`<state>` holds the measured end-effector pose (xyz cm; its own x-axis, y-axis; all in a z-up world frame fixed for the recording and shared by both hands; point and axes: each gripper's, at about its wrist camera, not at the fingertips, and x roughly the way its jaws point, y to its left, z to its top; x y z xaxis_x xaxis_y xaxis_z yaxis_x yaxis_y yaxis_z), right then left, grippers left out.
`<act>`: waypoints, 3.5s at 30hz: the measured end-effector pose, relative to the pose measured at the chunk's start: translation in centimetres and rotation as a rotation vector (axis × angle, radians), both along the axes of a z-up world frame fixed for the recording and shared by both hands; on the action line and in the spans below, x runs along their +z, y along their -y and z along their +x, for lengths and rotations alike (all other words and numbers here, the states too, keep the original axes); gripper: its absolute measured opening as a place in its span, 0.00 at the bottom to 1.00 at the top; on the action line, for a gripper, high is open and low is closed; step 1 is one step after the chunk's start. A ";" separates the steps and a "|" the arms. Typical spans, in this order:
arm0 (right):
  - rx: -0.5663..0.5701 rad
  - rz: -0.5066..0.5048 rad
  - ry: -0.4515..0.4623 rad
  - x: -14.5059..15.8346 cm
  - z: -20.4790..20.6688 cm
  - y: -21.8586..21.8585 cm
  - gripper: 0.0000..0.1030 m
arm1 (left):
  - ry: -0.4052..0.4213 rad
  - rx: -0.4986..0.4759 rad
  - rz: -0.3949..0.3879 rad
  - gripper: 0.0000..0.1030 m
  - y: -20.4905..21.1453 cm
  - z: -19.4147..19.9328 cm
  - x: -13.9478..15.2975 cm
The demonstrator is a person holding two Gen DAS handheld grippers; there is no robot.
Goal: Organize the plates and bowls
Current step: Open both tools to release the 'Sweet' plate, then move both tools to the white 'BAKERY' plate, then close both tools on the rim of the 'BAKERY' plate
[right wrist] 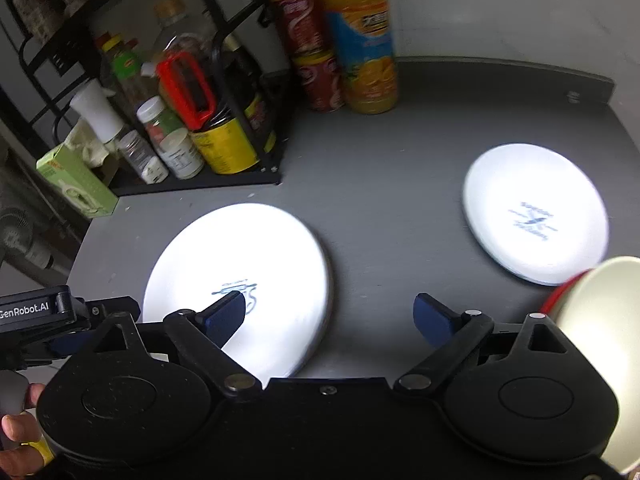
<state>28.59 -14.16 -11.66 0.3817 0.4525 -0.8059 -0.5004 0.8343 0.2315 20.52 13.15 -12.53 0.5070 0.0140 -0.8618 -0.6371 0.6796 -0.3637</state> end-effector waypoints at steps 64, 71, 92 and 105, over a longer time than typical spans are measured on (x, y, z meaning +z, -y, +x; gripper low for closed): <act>-0.261 -0.007 -0.200 -4.4 20.2 18.1 0.80 | -0.103 -0.282 -0.135 0.79 17.4 25.6 -6.1; -0.226 -0.028 -0.285 -6.9 22.9 17.8 0.63 | -0.137 -0.248 -0.193 0.54 17.7 27.0 -9.1; -0.132 -0.091 -0.317 -10.3 24.1 16.3 0.25 | -0.147 -0.278 -0.182 0.22 17.8 28.4 -10.9; -0.157 0.025 -0.268 -7.5 23.8 17.6 0.16 | -0.072 -0.273 -0.190 0.14 16.1 28.2 -8.3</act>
